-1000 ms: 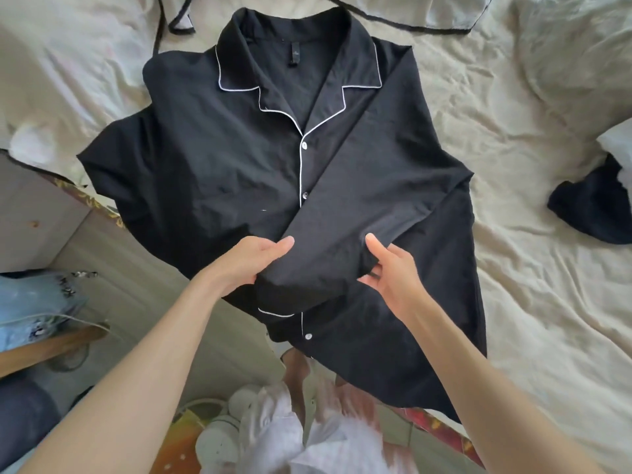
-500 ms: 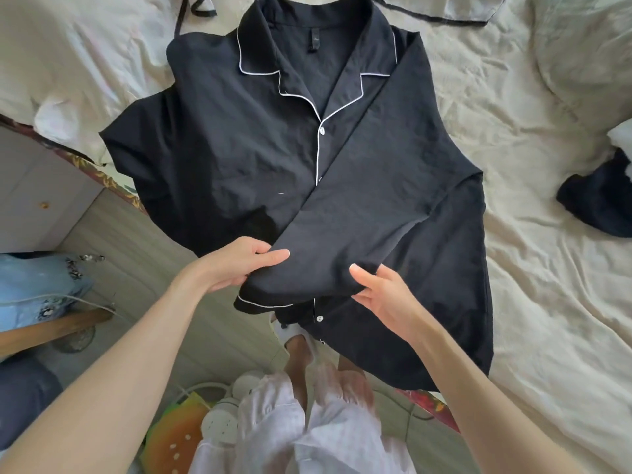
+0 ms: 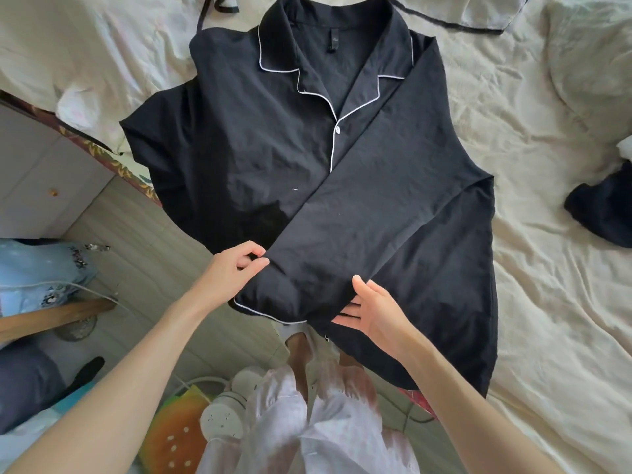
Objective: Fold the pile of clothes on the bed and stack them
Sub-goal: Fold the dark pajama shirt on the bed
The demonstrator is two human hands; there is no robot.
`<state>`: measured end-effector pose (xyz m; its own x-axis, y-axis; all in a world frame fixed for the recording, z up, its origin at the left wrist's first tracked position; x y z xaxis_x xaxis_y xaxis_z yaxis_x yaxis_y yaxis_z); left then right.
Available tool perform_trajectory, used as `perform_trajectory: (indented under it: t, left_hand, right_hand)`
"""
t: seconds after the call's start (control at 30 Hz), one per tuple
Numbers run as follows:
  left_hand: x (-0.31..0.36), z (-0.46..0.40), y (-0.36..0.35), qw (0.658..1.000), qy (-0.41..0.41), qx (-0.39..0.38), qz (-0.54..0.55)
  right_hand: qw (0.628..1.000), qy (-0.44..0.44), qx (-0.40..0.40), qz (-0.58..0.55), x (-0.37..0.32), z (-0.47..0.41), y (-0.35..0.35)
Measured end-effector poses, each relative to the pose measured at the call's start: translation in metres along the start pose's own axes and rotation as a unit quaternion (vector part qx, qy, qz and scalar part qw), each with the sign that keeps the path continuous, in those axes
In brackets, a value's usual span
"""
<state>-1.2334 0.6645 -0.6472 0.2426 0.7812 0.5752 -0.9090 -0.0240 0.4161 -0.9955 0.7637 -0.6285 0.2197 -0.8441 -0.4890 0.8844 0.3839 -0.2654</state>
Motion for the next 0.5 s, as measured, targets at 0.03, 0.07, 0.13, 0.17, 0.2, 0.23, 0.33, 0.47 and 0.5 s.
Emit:
perform_trajectory:
  t: [0.03,0.07,0.13,0.17,0.2,0.23,0.33,0.47,0.5]
  left_hand:
    - [-0.001,0.0,-0.001,1.0,0.002,0.006,-0.004]
    - [-0.002,0.0,-0.002,1.0,0.013,-0.002,-0.012]
    - [-0.005,0.001,-0.006,0.996,0.069,-0.052,-0.039]
    - [-0.009,0.001,-0.007,0.99,0.107,-0.078,-0.055]
    - [-0.011,0.0,-0.006,0.985,0.131,-0.087,-0.069]
    - [-0.011,-0.001,-0.003,0.985,0.137,-0.075,-0.075]
    - [-0.004,-0.013,0.026,0.991,0.11,0.053,-0.052]
    - [0.007,-0.037,0.087,0.968,0.068,0.24,-0.036]
    - [0.01,-0.046,0.103,0.959,0.056,0.275,-0.037]
  right_hand:
    - [1.0,-0.009,0.006,-0.018,0.0,0.0,-0.001]
    - [0.999,-0.019,0.019,-0.017,0.0,0.0,-0.002]
    - [0.994,-0.048,0.071,0.065,0.003,-0.002,-0.002]
    - [0.982,-0.066,0.106,0.142,0.004,-0.002,-0.001]
    - [0.961,-0.08,0.133,0.228,0.003,-0.004,0.001]
    - [0.936,-0.081,0.149,0.31,0.0,-0.005,0.001]
    - [0.826,-0.013,0.182,0.533,-0.023,-0.015,-0.008]
    - [0.717,0.198,0.197,0.638,-0.062,-0.038,-0.047]
    - [0.7,0.249,0.169,0.648,-0.071,-0.048,-0.059]
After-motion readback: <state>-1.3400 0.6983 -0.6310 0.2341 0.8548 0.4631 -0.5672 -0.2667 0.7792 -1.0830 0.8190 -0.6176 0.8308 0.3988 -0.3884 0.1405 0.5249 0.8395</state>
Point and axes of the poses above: each hand's wrist, its own z-axis away from the middle knuckle, its own y-axis out of the back of the hand, x = y × z, the point moved 1 cm from there along -z, towards the middle knuckle, and after that the axes turned 8 degrees about y, right-handed, at the moved point
